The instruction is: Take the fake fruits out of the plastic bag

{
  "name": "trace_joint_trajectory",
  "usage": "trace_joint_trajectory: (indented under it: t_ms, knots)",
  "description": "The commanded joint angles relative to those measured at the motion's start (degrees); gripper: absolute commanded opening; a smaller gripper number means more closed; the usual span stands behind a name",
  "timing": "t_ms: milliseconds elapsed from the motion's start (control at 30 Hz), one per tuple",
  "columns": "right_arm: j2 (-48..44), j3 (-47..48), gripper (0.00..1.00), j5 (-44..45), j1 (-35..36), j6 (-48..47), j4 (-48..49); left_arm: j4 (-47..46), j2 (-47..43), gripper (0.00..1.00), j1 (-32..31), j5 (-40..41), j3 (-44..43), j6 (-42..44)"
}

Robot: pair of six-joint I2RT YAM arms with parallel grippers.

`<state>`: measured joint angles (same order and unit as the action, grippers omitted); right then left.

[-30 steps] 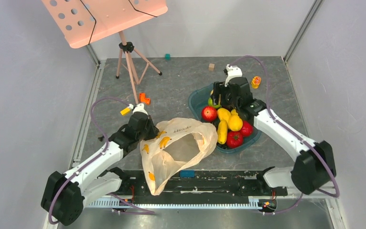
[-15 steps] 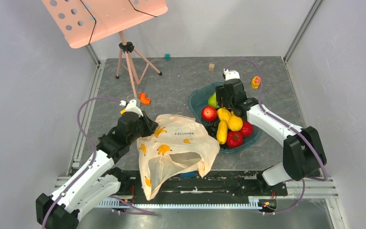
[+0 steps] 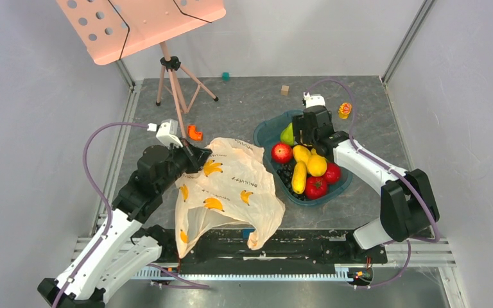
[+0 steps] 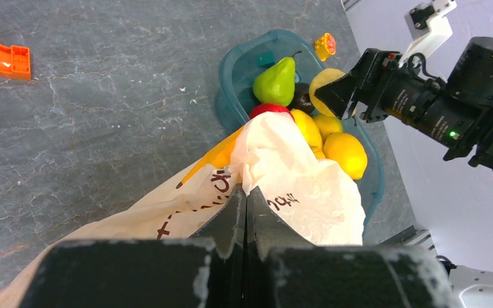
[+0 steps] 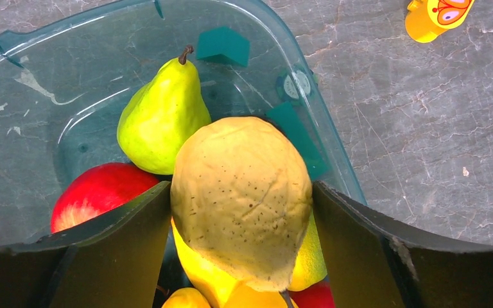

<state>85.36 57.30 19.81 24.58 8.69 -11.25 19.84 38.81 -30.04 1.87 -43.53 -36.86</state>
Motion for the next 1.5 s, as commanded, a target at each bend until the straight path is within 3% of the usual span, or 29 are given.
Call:
trace_joint_trajectory:
  t_ms: [0, 267, 500, 533, 567, 633, 700, 1067, 1467]
  knots:
    - [0.39, 0.1, 0.84, 0.25, -0.29, -0.92, 2.28, 0.39, 1.54, 0.02, -0.12, 0.45, -1.0, 2.57]
    - [-3.1, -1.41, 0.93, -3.16, -0.28, -1.15, 3.04, -0.64, 2.73, 0.02, -0.1, 1.07, 0.7, 1.97]
    - [-13.64, -4.29, 0.95, -4.07, -0.24, -0.18, 2.89, -1.33, 5.67, 0.06, -0.1, 1.5, -0.5, 3.3]
    - [-15.3, -4.82, 0.95, -4.29, -0.25, -0.13, 2.65, -1.17, 6.45, 0.14, -0.1, 1.35, -1.19, 3.61]
    - [-16.86, -5.31, 0.96, -4.43, -0.23, -0.09, 2.31, -0.97, 7.28, 0.45, -0.1, 1.45, -1.91, 3.92]
    - [-19.76, -6.2, 0.97, -4.79, -0.3, -0.25, 1.64, -0.39, 8.31, 0.83, -0.15, 2.18, -3.05, 4.77]
    - [-22.42, -7.03, 0.97, -5.02, -0.3, -0.49, 0.62, 0.94, 8.85, 0.99, -0.1, 3.73, -4.24, 5.53]
    - [-35.1, -13.49, 0.98, -7.23, -0.23, -0.58, -1.6, 8.81, 5.28, 1.0, -0.1, 11.46, -6.65, 10.14]
    - [-46.36, -20.6, 0.98, -8.3, -0.26, 0.86, -6.28, 17.25, 0.41, 1.0, -0.1, 13.42, -3.32, 8.86]
